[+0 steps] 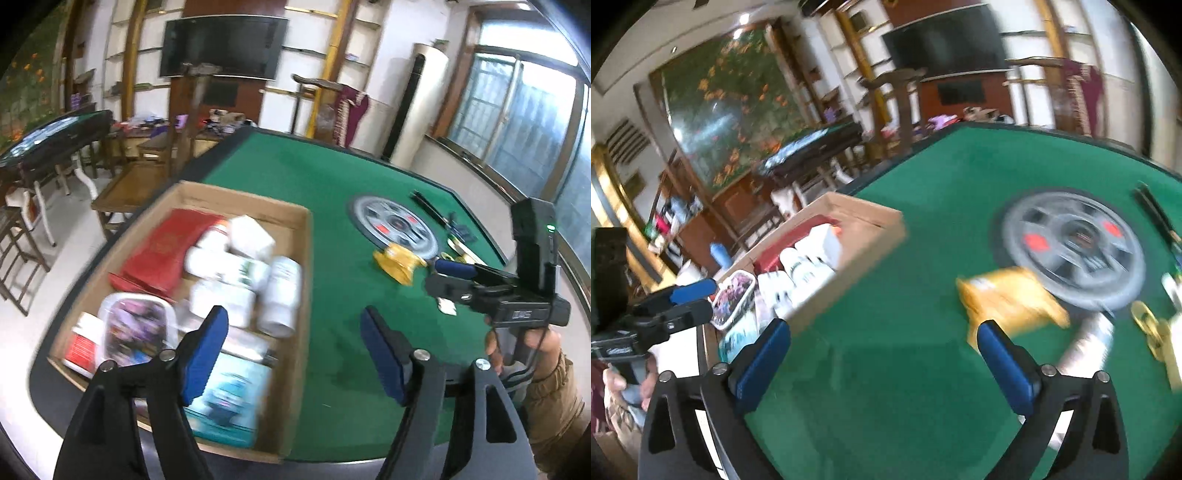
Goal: Organize objects
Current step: 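Grasp the yellow cracker packet on the table with the left tool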
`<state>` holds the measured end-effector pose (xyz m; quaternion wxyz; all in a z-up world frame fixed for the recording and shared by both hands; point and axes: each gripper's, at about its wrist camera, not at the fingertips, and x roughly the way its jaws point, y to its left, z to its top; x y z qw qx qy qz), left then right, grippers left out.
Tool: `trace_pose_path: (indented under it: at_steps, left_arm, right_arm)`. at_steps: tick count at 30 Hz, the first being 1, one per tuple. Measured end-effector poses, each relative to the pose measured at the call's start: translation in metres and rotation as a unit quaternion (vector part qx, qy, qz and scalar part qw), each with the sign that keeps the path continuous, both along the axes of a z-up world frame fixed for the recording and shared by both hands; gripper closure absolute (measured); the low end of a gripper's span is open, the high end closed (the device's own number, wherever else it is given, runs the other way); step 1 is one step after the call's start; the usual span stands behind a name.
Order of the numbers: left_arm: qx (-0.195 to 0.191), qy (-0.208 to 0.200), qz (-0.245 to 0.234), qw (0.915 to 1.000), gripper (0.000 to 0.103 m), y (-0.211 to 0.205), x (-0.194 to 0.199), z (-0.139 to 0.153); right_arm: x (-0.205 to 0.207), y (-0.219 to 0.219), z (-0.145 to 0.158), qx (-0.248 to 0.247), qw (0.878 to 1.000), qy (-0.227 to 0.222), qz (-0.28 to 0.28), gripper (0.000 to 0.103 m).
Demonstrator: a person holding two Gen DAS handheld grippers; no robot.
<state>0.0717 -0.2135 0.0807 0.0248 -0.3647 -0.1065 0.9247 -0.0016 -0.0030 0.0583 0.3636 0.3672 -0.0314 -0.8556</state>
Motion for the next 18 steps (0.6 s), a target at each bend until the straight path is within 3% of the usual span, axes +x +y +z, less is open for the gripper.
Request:
trace_pose_path:
  at_steps: [5, 10, 15, 18]
  left_arm:
    - [-0.018, -0.043, -0.054, 0.9975, 0.027, 0.054, -0.010, -0.029]
    - [-0.047, -0.074, -0.107, 0.9903, 0.027, 0.101, -0.033, -0.041]
    - [-0.052, -0.076, -0.149, 0.9846, 0.027, 0.134, -0.062, -0.031]
    - [-0.067, -0.081, -0.148, 0.9833, 0.027, 0.146, -0.088, -0.027]
  right_arm:
    - [0.005, 0.088, -0.010, -0.057, 0.993, -0.027, -0.102, 0.000]
    - [-0.002, 0.150, -0.006, -0.147, 0.969, -0.055, -0.192, 0.000]
    - [-0.004, 0.159, -0.002, -0.148, 0.963, -0.065, -0.214, 0.000]
    - [-0.005, 0.157, -0.003, -0.143, 0.964, -0.070, -0.212, 0.000]
